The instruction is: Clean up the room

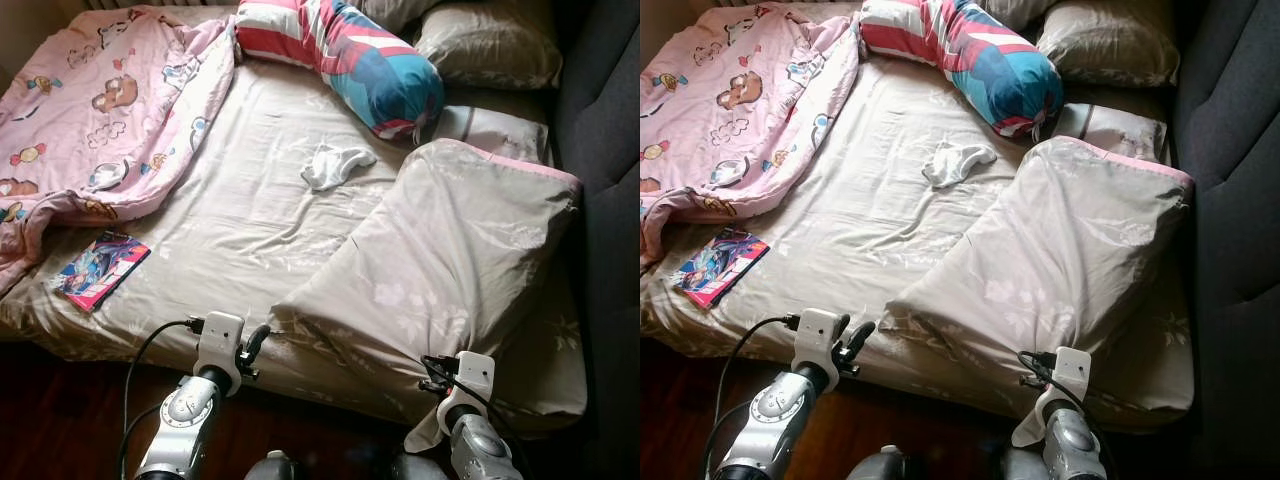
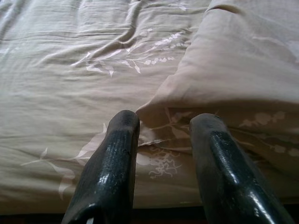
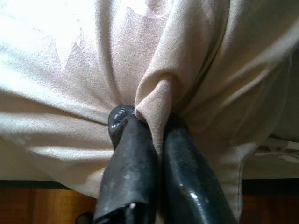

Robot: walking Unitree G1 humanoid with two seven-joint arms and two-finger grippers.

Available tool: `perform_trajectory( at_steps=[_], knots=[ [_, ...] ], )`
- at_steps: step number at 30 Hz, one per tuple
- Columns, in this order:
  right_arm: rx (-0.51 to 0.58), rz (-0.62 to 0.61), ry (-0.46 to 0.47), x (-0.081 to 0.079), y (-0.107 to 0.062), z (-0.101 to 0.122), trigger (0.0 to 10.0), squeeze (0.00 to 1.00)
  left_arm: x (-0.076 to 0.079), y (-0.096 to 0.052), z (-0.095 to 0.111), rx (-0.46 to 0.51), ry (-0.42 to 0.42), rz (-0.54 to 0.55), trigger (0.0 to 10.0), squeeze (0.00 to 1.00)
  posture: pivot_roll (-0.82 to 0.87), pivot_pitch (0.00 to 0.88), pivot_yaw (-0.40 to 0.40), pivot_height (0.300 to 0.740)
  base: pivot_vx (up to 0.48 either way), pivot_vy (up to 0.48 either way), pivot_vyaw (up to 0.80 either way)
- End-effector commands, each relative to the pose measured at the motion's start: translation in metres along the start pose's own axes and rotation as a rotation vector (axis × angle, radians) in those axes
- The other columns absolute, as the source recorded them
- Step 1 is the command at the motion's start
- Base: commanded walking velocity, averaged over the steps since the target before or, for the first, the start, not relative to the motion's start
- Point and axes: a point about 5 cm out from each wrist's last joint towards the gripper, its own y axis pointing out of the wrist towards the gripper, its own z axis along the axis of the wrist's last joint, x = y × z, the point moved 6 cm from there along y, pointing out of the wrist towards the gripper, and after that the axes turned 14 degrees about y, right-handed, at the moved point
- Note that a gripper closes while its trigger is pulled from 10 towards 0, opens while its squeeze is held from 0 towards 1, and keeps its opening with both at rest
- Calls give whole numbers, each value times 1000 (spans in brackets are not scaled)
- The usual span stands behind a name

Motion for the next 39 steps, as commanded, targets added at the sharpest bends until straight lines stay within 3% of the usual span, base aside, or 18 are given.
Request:
perform_trajectory(
  at_steps=[1,9,12,13,14,19,25,28,32,35,39],
  knots=[
    [-86,-33,-9,7,-6,-25,0,0,0,-5,-12,-35,0,4,10000,0,30,187,96,690,0,0,0],
    [-75,-47,-26,10,-4,-19,0,0,0,0,-10,-30,-1,12,10000,0,23,167,88,690,0,0,0],
    [-69,-157,-109,30,-5,-12,0,0,1,2,-9,-29,-3,11,10000,0,17,168,82,690,0,0,0],
    [-67,-174,-132,34,-5,-10,4000,0,1,2,-8,-27,-3,12,10000,0,15,168,82,690,0,0,0],
    [-46,-194,-170,39,-4,-2,10000,0,2,3,-8,-26,-3,14,10000,0,12,168,79,690,0,0,0],
    [49,-309,-306,64,-5,31,10000,0,4,6,-7,-26,-7,11,10000,0,-5,167,72,690,0,0,0],
    [192,-492,-316,106,-17,82,10000,0,6,9,-6,-24,-13,12,10000,0,-24,167,65,690,0,0,0],
    [313,-583,-351,129,-29,124,10000,0,7,10,-6,-23,-17,15,10000,0,-36,167,62,690,0,0,0],
    [374,-627,-368,138,-36,145,10000,0,7,11,-7,-25,-18,15,10000,0,-48,169,55,690,0,0,0],
    [467,-699,-377,148,-49,174,10000,0,7,11,-7,-24,-21,15,10000,0,-52,170,53,690,0,0,0],
    [520,-747,-373,156,-58,190,10000,0,8,11,-7,-23,-23,15,10000,0,-54,172,51,690,0,0,0]
  ],
)
